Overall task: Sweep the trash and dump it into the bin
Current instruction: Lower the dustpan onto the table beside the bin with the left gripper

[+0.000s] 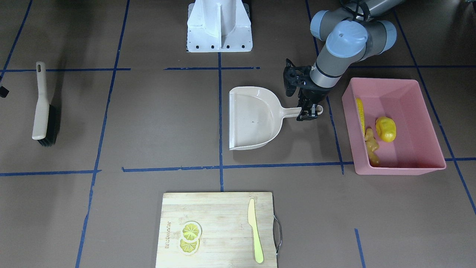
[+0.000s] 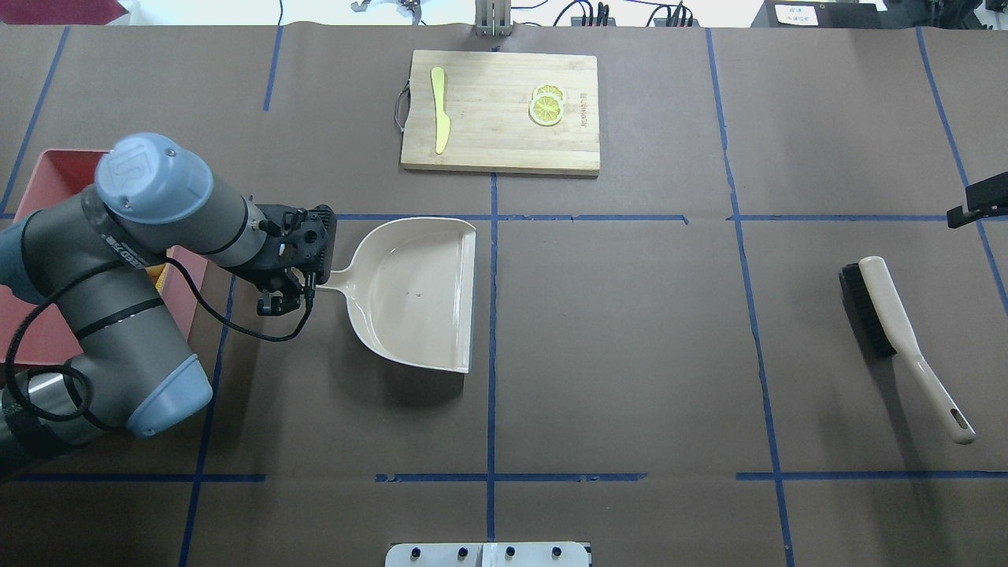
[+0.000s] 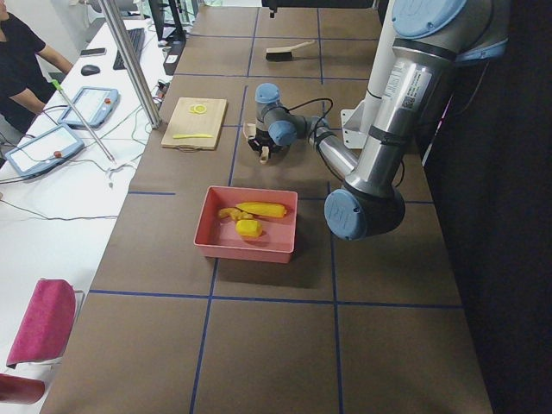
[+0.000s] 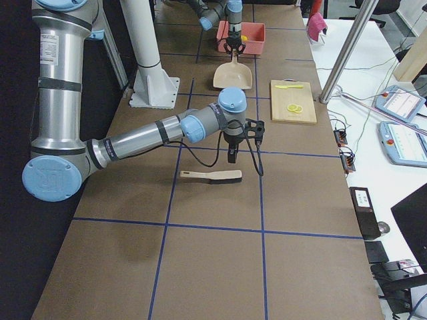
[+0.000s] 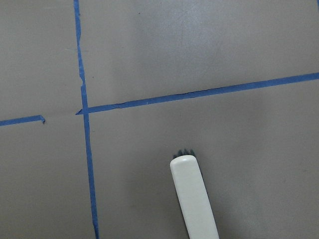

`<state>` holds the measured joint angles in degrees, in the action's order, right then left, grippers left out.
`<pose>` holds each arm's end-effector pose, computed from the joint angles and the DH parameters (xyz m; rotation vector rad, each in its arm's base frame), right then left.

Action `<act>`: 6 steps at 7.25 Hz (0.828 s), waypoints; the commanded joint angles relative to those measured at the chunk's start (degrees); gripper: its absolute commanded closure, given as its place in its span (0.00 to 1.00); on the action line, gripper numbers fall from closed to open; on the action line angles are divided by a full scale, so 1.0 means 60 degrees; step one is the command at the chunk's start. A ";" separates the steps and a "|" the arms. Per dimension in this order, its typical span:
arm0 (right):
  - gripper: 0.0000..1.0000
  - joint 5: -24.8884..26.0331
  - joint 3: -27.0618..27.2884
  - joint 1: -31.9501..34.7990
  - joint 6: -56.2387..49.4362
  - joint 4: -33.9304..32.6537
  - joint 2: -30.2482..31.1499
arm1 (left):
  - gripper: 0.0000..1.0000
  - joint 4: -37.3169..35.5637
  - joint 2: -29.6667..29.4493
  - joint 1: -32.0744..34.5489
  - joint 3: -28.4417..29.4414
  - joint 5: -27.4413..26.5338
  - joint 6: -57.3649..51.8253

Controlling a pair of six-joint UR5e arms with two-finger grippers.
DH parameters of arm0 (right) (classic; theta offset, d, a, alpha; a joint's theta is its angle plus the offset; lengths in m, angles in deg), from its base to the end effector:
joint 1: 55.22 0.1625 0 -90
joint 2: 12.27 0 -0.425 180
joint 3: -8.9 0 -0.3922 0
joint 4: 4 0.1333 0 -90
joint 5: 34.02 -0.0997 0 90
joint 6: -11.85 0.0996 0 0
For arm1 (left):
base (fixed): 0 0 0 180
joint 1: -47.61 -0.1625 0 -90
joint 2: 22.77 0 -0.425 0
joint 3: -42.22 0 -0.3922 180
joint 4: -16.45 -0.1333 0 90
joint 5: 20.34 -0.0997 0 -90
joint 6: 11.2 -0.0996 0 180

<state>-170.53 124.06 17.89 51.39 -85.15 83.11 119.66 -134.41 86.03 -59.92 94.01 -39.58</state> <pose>-0.0722 -0.4479 0.4653 0.0401 -0.9224 0.1641 0.4261 -0.4557 0.3285 0.7842 0.6126 1.4649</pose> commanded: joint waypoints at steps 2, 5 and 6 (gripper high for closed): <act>0.00 0.0090 -0.0005 0.0162 -0.0014 0.0005 -0.0002 | 0.82 -0.0020 -0.0042 -0.0104 0.0089 -0.0147 -0.0015; 0.00 0.0090 -0.0020 0.0235 -0.0014 0.0005 -0.0031 | 0.71 -0.0049 -0.0027 -0.0177 0.0162 -0.0597 0.0028; 0.00 0.0090 -0.0020 0.0250 -0.0014 0.0005 -0.0017 | 0.65 -0.0456 -0.0056 -0.0178 0.0134 -0.0615 0.0058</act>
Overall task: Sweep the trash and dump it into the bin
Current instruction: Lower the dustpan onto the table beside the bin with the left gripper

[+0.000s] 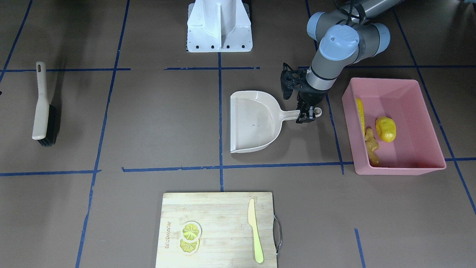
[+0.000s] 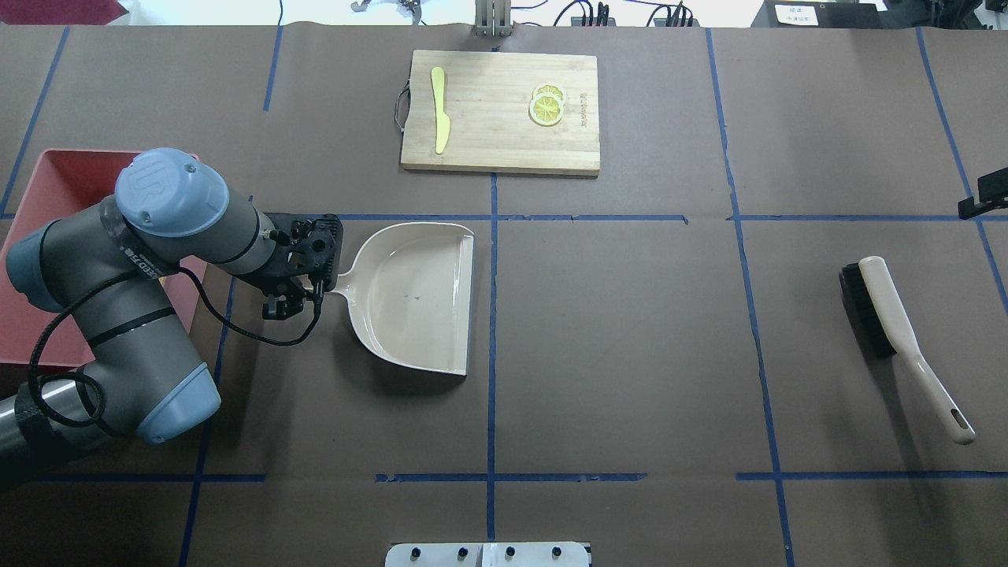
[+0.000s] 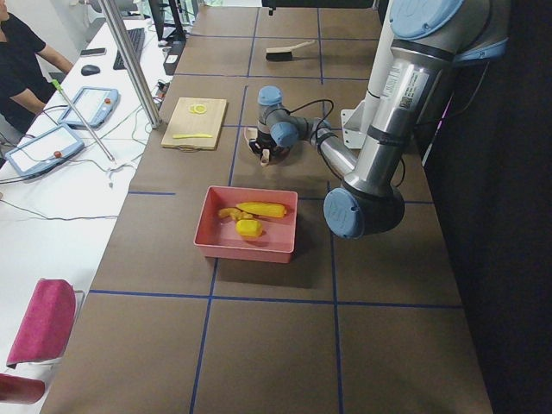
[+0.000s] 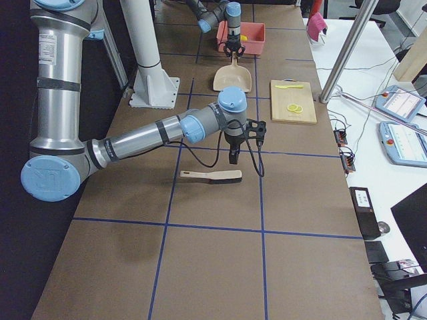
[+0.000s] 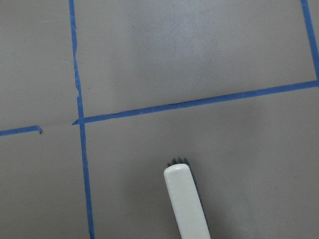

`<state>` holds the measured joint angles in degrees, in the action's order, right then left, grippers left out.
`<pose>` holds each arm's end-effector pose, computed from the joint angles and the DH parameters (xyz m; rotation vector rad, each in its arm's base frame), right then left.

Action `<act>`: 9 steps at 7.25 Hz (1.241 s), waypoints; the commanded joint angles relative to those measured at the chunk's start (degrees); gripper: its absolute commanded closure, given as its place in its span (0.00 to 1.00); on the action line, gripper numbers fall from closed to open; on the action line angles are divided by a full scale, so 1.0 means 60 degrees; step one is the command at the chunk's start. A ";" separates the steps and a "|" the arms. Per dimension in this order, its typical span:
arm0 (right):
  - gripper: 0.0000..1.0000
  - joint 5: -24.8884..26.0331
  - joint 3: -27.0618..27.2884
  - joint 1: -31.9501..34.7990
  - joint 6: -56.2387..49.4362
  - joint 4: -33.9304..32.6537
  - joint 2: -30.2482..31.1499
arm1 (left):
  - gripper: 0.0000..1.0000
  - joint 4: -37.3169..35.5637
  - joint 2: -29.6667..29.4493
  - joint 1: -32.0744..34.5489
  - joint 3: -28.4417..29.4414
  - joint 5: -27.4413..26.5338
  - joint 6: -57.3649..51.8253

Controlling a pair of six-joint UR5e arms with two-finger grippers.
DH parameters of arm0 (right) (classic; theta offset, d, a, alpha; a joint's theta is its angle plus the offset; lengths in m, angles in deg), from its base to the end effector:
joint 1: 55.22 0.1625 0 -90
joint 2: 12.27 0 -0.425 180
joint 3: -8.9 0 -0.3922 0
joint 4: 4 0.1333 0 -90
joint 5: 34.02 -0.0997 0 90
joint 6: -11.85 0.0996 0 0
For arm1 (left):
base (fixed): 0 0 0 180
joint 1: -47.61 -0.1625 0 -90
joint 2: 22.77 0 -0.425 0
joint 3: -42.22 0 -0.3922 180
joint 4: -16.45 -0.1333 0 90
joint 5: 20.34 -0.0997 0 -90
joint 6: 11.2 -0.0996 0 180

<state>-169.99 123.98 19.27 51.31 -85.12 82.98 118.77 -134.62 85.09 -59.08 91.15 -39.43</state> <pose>-0.0611 -0.4508 0.4655 0.0579 -0.9149 0.1874 0.4351 -0.4556 0.3364 0.7630 0.5648 1.4619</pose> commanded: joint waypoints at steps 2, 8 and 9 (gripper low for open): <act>0.00 0.0000 -0.0006 0.0021 0.0000 0.0000 -0.0010 | 0.47 -0.0823 -0.0079 -0.0022 -0.0210 -0.0110 0.0047; 0.00 -0.0029 0.0038 0.0167 0.0000 0.0000 -0.0010 | 0.00 -0.3539 0.0111 0.0300 -0.2900 -0.0081 0.1175; 0.00 -0.0029 0.0009 0.0226 0.0000 0.0000 -0.0039 | 0.00 -0.3737 0.0416 0.0909 -0.3400 -0.0095 0.1190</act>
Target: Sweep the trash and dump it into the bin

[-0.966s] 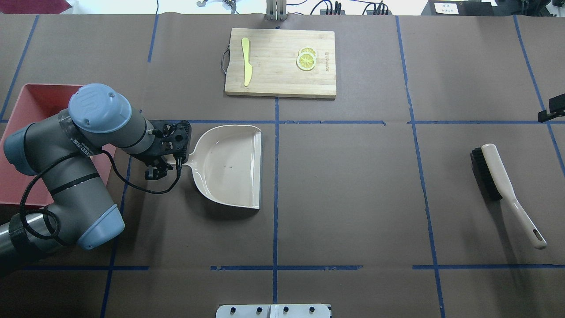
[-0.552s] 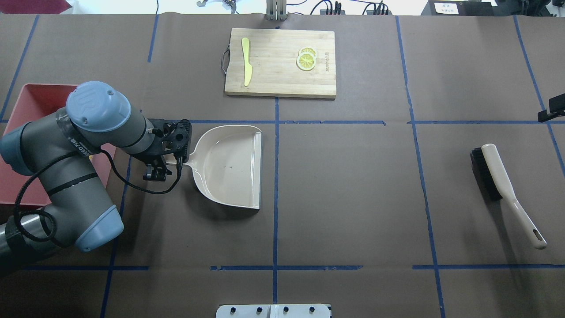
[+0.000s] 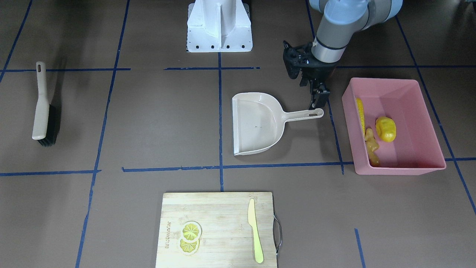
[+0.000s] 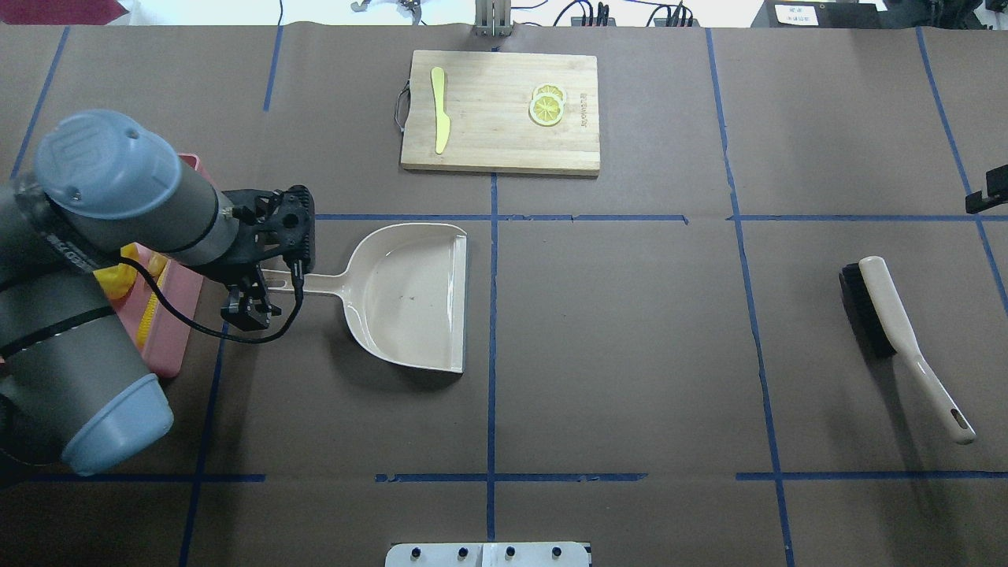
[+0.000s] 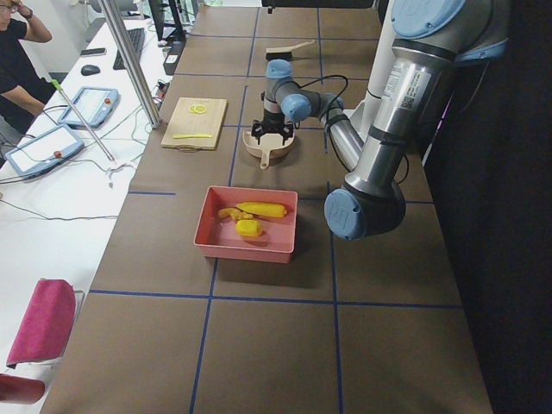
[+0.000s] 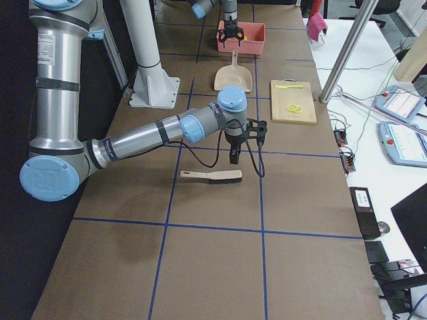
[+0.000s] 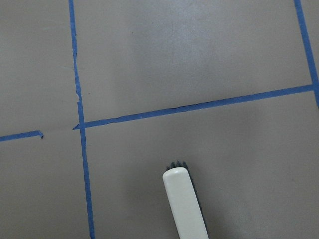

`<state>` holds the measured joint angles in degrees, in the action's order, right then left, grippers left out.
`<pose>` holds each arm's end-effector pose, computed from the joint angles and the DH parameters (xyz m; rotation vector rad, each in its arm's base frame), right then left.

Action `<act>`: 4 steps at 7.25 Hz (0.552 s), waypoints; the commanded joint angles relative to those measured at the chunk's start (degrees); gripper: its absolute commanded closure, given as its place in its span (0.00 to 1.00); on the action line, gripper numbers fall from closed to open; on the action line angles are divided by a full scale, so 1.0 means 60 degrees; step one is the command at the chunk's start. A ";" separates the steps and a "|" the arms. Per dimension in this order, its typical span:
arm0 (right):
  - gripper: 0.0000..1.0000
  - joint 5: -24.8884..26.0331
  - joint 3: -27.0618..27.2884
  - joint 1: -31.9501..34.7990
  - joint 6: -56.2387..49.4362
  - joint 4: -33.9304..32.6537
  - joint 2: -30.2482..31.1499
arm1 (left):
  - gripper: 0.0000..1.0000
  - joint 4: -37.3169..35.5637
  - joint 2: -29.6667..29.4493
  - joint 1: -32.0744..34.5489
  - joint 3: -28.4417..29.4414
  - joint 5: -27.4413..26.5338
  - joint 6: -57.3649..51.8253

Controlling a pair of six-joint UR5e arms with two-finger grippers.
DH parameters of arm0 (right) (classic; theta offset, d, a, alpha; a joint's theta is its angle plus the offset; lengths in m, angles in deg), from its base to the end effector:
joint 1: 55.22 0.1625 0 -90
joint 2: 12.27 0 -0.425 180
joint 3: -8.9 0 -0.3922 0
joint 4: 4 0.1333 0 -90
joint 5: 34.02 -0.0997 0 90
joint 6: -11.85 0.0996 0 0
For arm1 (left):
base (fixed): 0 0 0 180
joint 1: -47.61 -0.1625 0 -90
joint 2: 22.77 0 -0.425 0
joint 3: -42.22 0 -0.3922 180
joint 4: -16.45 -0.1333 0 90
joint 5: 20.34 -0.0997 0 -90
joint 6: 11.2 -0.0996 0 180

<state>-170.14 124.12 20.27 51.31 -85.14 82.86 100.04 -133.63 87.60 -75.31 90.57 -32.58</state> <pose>-0.0534 -0.4520 0.4632 0.0682 -0.9183 0.2011 0.3571 -0.4271 0.2689 0.6650 0.5580 1.3070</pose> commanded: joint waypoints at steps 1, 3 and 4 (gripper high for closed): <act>0.00 0.0009 -0.0029 0.0088 0.0000 0.0004 -0.0035 | 0.00 -0.0603 0.0514 0.1439 -0.0903 -0.0027 -0.0097; 0.00 0.0009 -0.0073 0.0438 -0.0174 -0.0025 0.0009 | 0.00 -0.1388 0.0968 0.1887 -0.0906 0.0569 0.0091; 0.00 0.0010 -0.0117 0.0556 -0.0495 -0.0054 0.0038 | 0.00 -0.1452 0.1130 0.1946 -0.0862 0.0704 0.0280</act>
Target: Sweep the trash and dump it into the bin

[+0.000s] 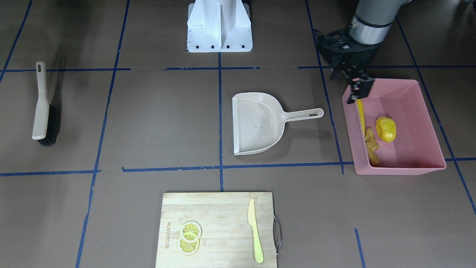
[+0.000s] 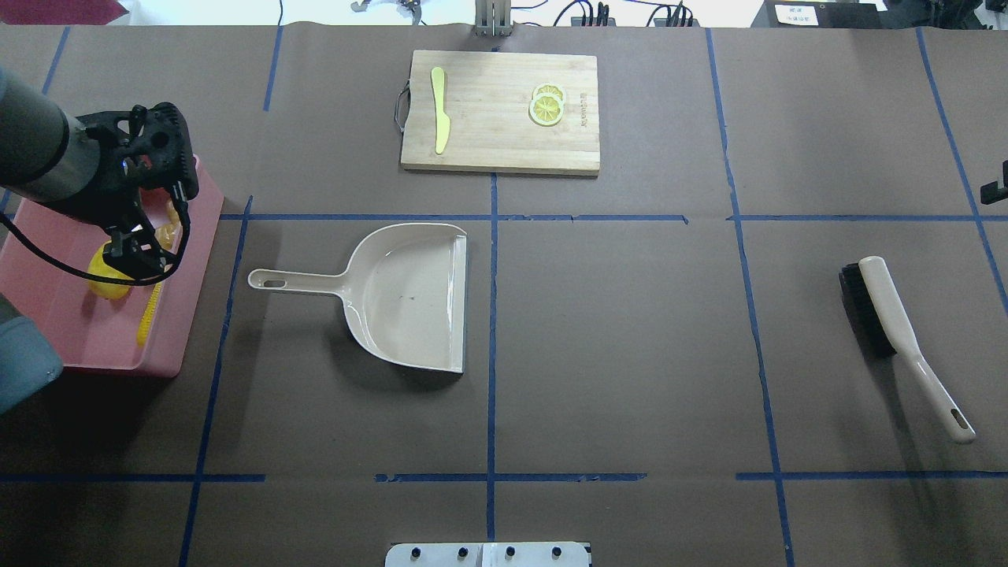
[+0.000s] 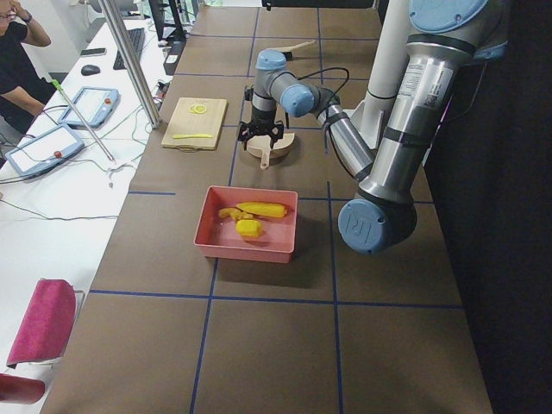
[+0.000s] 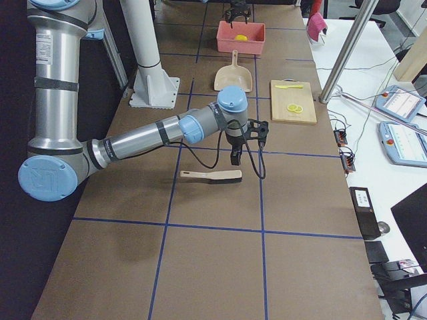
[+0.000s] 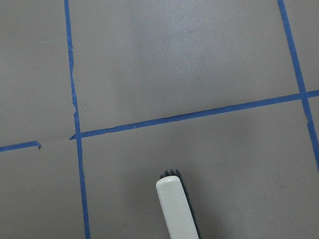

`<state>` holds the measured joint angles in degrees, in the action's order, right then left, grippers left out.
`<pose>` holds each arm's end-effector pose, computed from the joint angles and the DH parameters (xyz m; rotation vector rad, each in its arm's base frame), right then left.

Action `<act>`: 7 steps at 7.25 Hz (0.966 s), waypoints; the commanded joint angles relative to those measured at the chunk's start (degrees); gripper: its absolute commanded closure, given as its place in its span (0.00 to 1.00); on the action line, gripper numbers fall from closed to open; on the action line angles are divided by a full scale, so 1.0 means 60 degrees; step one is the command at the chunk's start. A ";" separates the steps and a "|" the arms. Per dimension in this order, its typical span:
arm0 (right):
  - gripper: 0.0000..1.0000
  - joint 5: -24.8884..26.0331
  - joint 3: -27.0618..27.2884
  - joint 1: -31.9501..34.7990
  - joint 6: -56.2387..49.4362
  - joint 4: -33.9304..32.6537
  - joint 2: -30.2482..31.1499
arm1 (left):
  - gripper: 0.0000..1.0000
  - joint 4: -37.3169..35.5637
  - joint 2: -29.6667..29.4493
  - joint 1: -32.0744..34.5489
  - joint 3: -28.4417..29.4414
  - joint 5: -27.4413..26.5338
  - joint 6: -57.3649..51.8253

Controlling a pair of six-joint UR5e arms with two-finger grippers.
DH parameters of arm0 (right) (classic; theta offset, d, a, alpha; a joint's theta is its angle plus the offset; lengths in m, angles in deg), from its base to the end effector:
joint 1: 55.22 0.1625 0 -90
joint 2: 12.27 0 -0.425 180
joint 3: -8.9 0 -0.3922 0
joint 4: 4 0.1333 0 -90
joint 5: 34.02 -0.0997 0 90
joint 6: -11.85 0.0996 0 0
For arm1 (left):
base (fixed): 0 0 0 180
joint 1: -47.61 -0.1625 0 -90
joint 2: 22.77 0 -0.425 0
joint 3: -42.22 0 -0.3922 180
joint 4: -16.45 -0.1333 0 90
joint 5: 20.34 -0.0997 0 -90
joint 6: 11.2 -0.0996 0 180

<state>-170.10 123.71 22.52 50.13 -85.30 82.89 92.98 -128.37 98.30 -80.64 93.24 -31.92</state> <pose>-0.0358 -0.4545 0.4673 0.0868 -0.9121 0.2231 0.2498 -0.4526 0.2959 0.5600 0.5187 1.1251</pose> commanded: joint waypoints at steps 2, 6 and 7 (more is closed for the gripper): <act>0.00 0.0019 -0.0152 0.0821 -0.2834 -0.1456 -0.0039 | 0.00 -0.0376 0.0783 0.0396 0.0696 0.0217 0.0928; 0.00 -0.0054 -0.0545 0.1689 -0.5951 -0.2812 0.0003 | 0.00 -0.0319 0.0798 0.2651 0.2686 0.0274 0.3932; 0.00 -0.0200 -0.0954 0.1806 -0.6042 -0.2740 0.0062 | 0.00 -0.0290 0.0928 0.3321 0.2968 0.0347 0.3908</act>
<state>-170.49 120.46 32.37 15.81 -101.69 82.86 91.00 -123.41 113.98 -66.06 94.88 -10.22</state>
